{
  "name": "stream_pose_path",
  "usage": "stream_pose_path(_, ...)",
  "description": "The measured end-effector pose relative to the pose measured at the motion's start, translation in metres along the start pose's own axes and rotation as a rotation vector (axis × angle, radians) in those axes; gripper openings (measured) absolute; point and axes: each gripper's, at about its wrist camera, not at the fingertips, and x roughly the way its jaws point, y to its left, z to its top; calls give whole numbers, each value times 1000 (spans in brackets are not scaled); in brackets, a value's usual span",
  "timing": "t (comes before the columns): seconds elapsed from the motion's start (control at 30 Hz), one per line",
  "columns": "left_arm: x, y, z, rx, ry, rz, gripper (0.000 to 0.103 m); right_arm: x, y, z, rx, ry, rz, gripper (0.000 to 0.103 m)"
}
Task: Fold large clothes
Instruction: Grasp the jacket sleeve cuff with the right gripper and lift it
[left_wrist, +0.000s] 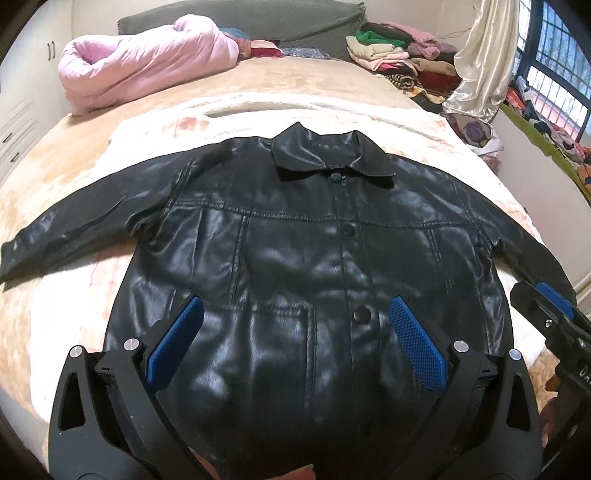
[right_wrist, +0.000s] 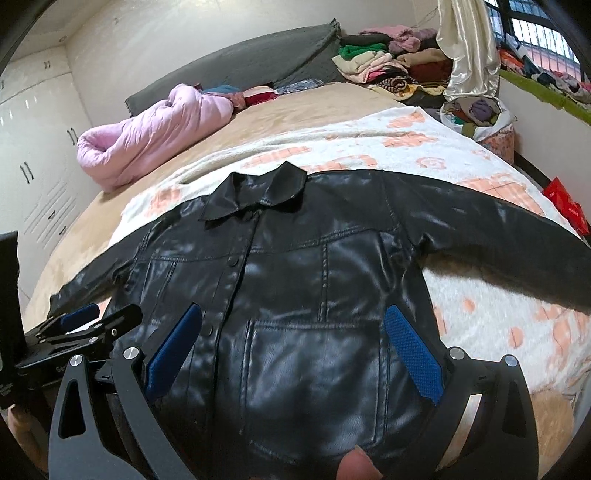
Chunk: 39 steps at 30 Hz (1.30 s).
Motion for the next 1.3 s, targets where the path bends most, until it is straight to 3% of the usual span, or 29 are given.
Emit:
stream_pose_path(0.53,41,-22,47,6,18,-67,94,18,-84,21,185,-4,-127,99)
stream_pose_path(0.93,80,-38,52,53,55,-83,94,22,-186,20,474,-7,-261,99)
stream_pose_path(1.3,99,-44,56,81,81,-87,94,10,-267,0,733,-42,-418,99)
